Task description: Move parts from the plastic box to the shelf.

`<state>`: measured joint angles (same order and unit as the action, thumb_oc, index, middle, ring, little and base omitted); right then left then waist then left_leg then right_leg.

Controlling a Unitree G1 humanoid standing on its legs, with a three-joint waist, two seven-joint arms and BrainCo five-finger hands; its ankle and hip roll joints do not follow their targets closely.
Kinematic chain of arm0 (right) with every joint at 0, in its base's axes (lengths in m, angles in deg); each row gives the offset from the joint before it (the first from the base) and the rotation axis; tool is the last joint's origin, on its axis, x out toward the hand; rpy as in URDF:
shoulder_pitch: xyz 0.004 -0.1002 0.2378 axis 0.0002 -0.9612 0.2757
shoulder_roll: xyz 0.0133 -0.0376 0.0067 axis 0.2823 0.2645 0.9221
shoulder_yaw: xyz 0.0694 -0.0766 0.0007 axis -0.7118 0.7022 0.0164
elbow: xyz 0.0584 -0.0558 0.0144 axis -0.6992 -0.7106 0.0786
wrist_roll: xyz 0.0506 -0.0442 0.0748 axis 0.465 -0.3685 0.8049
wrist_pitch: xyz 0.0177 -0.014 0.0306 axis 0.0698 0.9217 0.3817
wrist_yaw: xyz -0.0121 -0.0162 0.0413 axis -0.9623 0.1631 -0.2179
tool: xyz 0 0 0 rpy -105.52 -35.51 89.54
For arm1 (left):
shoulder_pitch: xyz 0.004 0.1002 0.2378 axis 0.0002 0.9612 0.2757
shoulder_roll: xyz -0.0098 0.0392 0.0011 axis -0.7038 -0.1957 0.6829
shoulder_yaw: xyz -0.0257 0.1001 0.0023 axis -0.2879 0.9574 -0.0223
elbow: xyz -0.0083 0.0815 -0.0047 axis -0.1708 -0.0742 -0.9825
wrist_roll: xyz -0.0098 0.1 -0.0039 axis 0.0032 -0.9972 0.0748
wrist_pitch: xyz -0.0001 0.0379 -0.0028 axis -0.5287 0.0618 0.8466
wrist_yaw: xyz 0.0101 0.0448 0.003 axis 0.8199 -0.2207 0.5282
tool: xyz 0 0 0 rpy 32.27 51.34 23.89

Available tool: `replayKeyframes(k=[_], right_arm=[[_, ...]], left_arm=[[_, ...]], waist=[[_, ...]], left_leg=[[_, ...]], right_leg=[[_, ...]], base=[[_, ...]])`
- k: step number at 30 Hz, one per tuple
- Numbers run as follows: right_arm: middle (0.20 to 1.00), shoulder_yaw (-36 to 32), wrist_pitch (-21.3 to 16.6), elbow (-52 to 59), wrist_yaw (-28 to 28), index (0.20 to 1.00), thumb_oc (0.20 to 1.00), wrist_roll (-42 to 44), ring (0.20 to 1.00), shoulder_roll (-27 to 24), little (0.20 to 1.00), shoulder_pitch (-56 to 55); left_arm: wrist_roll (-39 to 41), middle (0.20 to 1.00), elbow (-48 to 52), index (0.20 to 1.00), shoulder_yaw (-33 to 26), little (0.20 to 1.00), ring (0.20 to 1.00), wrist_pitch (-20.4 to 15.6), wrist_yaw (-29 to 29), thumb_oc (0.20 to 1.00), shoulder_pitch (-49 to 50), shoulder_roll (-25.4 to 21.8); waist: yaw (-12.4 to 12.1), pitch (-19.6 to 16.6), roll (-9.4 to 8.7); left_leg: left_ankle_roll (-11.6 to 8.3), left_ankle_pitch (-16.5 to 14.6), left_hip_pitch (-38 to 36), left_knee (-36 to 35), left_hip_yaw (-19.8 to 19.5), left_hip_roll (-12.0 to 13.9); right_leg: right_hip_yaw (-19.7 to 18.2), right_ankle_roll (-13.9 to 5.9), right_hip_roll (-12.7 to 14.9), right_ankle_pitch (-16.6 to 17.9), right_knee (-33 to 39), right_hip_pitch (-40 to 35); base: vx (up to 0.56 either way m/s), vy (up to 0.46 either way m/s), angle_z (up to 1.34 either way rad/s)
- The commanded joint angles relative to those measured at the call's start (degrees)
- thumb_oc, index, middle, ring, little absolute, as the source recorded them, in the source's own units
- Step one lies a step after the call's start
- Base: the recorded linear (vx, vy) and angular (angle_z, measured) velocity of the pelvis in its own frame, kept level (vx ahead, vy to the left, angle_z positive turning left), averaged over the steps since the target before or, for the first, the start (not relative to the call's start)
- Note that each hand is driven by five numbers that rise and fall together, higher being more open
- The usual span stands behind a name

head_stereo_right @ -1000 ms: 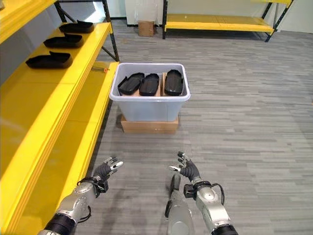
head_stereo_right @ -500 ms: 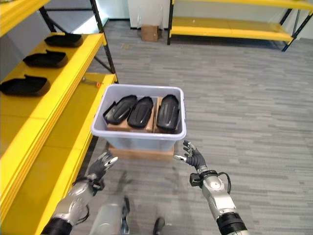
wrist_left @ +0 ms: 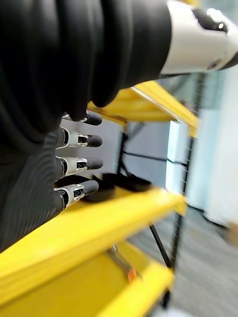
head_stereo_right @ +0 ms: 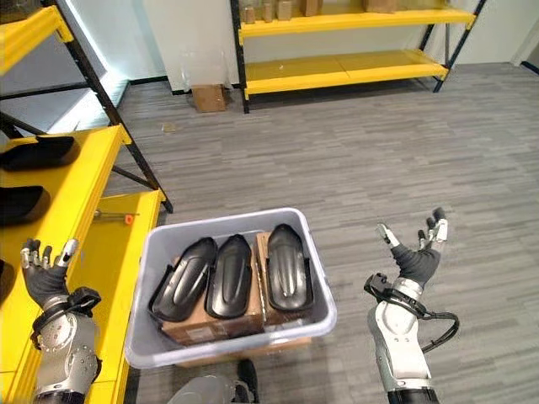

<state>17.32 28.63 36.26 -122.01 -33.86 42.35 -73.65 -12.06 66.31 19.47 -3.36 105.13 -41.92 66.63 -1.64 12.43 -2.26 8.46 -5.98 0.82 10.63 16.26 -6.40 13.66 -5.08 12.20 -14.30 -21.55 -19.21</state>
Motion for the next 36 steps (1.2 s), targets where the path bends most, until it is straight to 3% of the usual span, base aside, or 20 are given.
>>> replayKeyframes(k=[1, 2, 4, 5, 6, 7, 8, 9, 10, 12, 13, 17, 19, 22, 26, 28, 31, 33, 34, 36], right_arm=[[1.0, 1.49, -0.27, -0.23, -5.5, 1.0, 1.0, -6.51, 1.0, -0.12, 1.0, 1.76], [1.0, 1.56, 0.11, 0.17, -5.73, 1.0, 1.0, -7.04, 1.0, 0.07, 1.0, 1.8], [1.0, 2.8, 1.82, 1.07, -6.21, 1.0, 1.0, -8.11, 1.0, 0.76, 1.0, 2.32], [1.0, 4.28, 1.56, 0.18, -4.82, 1.0, 1.0, -10.35, 1.0, 1.43, 1.0, 2.27], [1.0, 4.73, 1.54, -0.1, -3.35, 1.0, 1.0, -10.04, 1.0, 1.4, 1.0, 2.09], [1.0, 4.93, 1.12, -0.41, -2.9, 1.0, 1.0, -9.88, 1.0, 1.34, 1.0, 1.88], [1.0, 5.08, 1.48, 0.02, -2.06, 1.0, 1.0, -8.98, 1.0, 0.96, 1.0, 1.55], [1.0, 5.1, 1.66, 0.15, -1.95, 1.0, 1.0, -8.85, 1.0, 0.92, 1.0, 1.59], [1.0, 5.28, 2.55, 0.59, -0.49, 1.0, 1.0, -8.0, 1.0, 0.59, 1.0, 1.29], [1.0, 6.16, 3.15, 0.55, 0.12, 1.0, 1.0, -7.55, 1.0, 0.04, 1.0, 1.07], [1.0, 6.92, 4.12, 0.04, 1.12, 1.0, 1.0, -6.45, 1.0, -0.8, 1.0, 0.96], [1.0, 7.51, 5.53, -0.29, 4.67, 1.0, 1.0, -5.07, 1.0, -2.24, 1.0, 0.24], [1.0, 7.7, 6.21, 0.08, 5.52, 1.0, 1.0, -4.46, 1.0, -2.66, 1.0, -0.55], [1.0, 7.13, 6.39, 0.61, 5.95, 1.0, 1.0, -4.9, 1.0, -3.17, 1.0, -2.72], [1.0, 8.18, 5.74, -1.13, 8.45, 1.0, 1.0, -5.54, 1.0, -3.58, 1.0, -1.99], [1.0, 8.94, 5.64, -1.63, 10.54, 1.0, 1.0, -5.63, 1.0, -4.58, 1.0, -1.15], [1.0, 9.63, 5.64, -1.92, 11.75, 1.0, 1.0, -5.39, 1.0, -5.64, 1.0, -0.76], [1.0, 9.72, 5.28, -2.91, 12.1, 1.0, 1.0, -5.36, 1.0, -6.29, 1.0, -0.23], [1.0, 9.65, 5.77, -3.26, 11.66, 1.0, 1.0, -5.36, 1.0, -6.22, 1.0, 0.06], [1.0, 9.17, 6.26, -3.2, 11.04, 1.0, 1.0, -5.03, 1.0, -5.74, 1.0, -0.33]], left_arm=[[-4.75, 1.0, 6.33, 1.0, 2.6, 1.0, 1.0, -4.68, 10.24, 1.0, 0.86, -2.4], [-4.87, 1.0, 6.82, 1.0, 2.54, 1.0, 1.0, -4.61, 11.23, 1.0, 0.76, -2.28], [-6.08, 1.0, 8.86, 1.0, 2.26, 1.0, 1.0, -4.35, 13.77, 1.0, 0.29, -1.75], [-8.05, 1.0, 10.69, 1.0, 2.84, 1.0, 1.0, -2.61, 16.22, 1.0, -0.64, -2.19], [-7.48, 1.0, 11.14, 1.0, 3.21, 1.0, 1.0, -1.27, 16.82, 1.0, -0.86, -2.95], [-7.1, 1.0, 10.96, 1.0, 3.52, 1.0, 1.0, -0.93, 16.8, 1.0, -1.15, -3.3], [-7.37, 1.0, 10.78, 1.0, 4.24, 1.0, 1.0, -0.74, 17.18, 1.0, -1.83, -3.72], [-7.38, 1.0, 10.79, 1.0, 4.3, 1.0, 1.0, -0.71, 17.3, 1.0, -1.91, -3.75], [-6.79, 1.0, 10.82, 1.0, 4.95, 1.0, 1.0, -0.6, 17.88, 1.0, -1.8, -3.66], [-5.52, 1.0, 11.0, 1.0, 5.57, 1.0, 1.0, -0.7, 18.17, 1.0, -1.17, -3.39], [-6.53, 1.0, 12.52, 1.0, 5.41, 1.0, 1.0, 0.75, 16.91, 1.0, 0.51, -2.11], [-4.42, 1.0, 13.71, 1.0, 4.49, 1.0, 1.0, 1.46, 16.19, 1.0, 3.94, -1.1], [-4.28, 1.0, 14.24, 1.0, 3.74, 1.0, 1.0, 1.38, 14.99, 1.0, 5.02, -0.71], [-4.47, 1.0, 13.94, 1.0, 4.57, 1.0, 1.0, 2.55, 12.59, 1.0, 3.66, 0.14], [-4.46, 1.0, 13.97, 1.0, 4.94, 1.0, 1.0, 2.07, 13.73, 1.0, 3.17, -1.05], [-4.04, 1.0, 13.97, 1.0, 4.06, 1.0, 1.0, 2.28, 13.72, 1.0, 3.17, -1.64], [-4.51, 1.0, 12.59, 1.0, 4.16, 1.0, 1.0, 1.93, 13.31, 1.0, 2.51, -1.32], [-4.37, 1.0, 11.46, 1.0, 4.64, 1.0, 1.0, 1.44, 12.45, 1.0, 1.8, -1.06], [-4.73, 1.0, 10.86, 1.0, 5.28, 1.0, 1.0, 1.31, 10.78, 1.0, 1.27, -1.14], [-4.77, 1.0, 10.88, 1.0, 6.42, 1.0, 1.0, 1.72, 8.23, 1.0, 0.59, -1.64]], waist=[[-3.0, -2.72, -0.1], [-3.13, -2.89, -0.37], [-3.53, -3.34, -1.2], [-3.12, -3.55, -0.48], [-1.97, -2.92, 0.46], [-1.17, -2.35, 0.86], [0.31, -1.6, 0.82], [0.41, -1.58, 0.88], [0.65, -1.57, 0.98], [0.24, -2.0, 0.82], [-0.81, -2.7, 0.5], [-2.22, -2.88, -0.01], [-2.41, -2.77, -0.05], [0.68, -2.84, -0.15], [0.57, -2.19, -0.78], [0.6, -2.87, -0.43], [1.27, -3.91, 0.53], [1.79, -3.95, 0.92], [2.22, -3.63, 1.21], [2.91, -2.88, 1.67]], left_leg=[[-8.94, 12.33, 0.96, -12.4, -1.43, 8.85], [-8.61, 11.96, 0.67, -12.66, -1.24, 8.28], [-7.07, 10.97, -1.45, -14.94, -0.62, 6.29], [-5.22, 8.16, -3.77, -15.63, -0.29, 5.91], [-5.63, 7.58, -5.2, -15.63, -1.04, 6.92], [-6.42, 7.82, -5.74, -15.63, -1.84, 7.8], [-7.49, 7.57, -6.29, -15.63, -4.36, 8.5], [-7.53, 7.61, -6.22, -15.63, -4.54, 8.62], [-8.39, 8.35, -5.8, -15.63, -5.32, 9.73], [-9.6, 9.45, -5.11, -15.63, -5.55, 10.47], [-11.04, 10.27, -4.55, -15.63, -5.85, 10.99], [-13.17, 12.39, -2.26, -15.63, -6.28, 12.28], [-13.98, 13.46, -1.13, -15.63, -4.69, 13.03], [-14.53, 12.45, -4.0, -15.04, 8.6, 14.16], [-13.51, 10.52, -4.63, -11.15, 4.07, 14.55], [-15.0, 14.07, -6.14, -9.97, -1.64, 17.72], [-16.34, 18.67, -6.66, -10.48, -6.87, 21.34], [-15.97, 16.17, -7.2, -11.1, -8.74, 21.04], [-15.53, 13.1, -8.29, -13.32, -7.71, 20.09], [-15.24, 11.92, -9.02, -15.58, -5.77, 19.52]], right_leg=[[2.48, -2.05, -5.27, 9.41, 8.3, 6.18], [2.79, -2.54, -5.23, 10.2, 7.37, 6.46], [3.77, -5.28, -3.9, 15.61, 0.84, 8.84], [4.76, -6.88, -2.09, 20.23, -10.91, 16.41], [4.61, -6.23, -1.98, 19.66, -10.41, 21.59], [3.98, -5.54, -1.94, 19.24, -6.7, 23.34], [0.92, -5.32, -2.71, 20.4, 2.66, 24.06], [0.6, -5.28, -2.74, 21.2, 3.17, 24.35], [-0.27, -4.65, -3.68, 18.86, 6.93, 23.2], [0.84, -3.69, -4.25, 17.08, 12.34, 20.14], [1.84, -2.04, -5.42, 15.44, 18.5, 15.84], [2.69, -0.53, -6.77, 15.37, 23.92, 11.66], [4.04, -0.32, -6.99, 15.41, 25.12, 10.54], [10.11, -1.35, -5.83, 15.1, 25.51, 9.21], [7.71, -0.48, -4.86, 15.6, 23.18, 10.95], [4.99, 0.07, -4.59, 14.86, 21.62, 12.11], [1.7, 0.35, -3.98, 13.75, 19.39, 13.92], [-0.22, -0.07, -2.77, 13.13, 17.5, 15.05], [-0.54, -0.88, -1.61, 13.01, 16.22, 15.48], [-0.05, -1.73, -0.35, 13.34, 15.42, 15.45]], base=[[0.21, 0.189, 0.46], [0.2, 0.211, 0.4], [0.21, 0.24, 0.38], [0.18, 0.129, -0.01], [0.15, -0.002, -0.55], [0.05, -0.321, -0.32], [0.03, -0.277, 0.29], [0.02, -0.342, 0.65], [-0.01, -0.219, 0.49], [0.01, -0.322, 0.17], [0.02, -0.392, 0.01], [0.0, -0.251, -0.09], [-0.06, -0.135, 0.07], [-0.08, -0.03, 0.31], [-0.1, 0.094, 0.71], [-0.1, 0.335, -0.21], [-0.1, 0.433, -0.55], [-0.15, 0.466, -0.38], [-0.17, 0.506, -0.4], [-0.16, 0.403, -0.26]])
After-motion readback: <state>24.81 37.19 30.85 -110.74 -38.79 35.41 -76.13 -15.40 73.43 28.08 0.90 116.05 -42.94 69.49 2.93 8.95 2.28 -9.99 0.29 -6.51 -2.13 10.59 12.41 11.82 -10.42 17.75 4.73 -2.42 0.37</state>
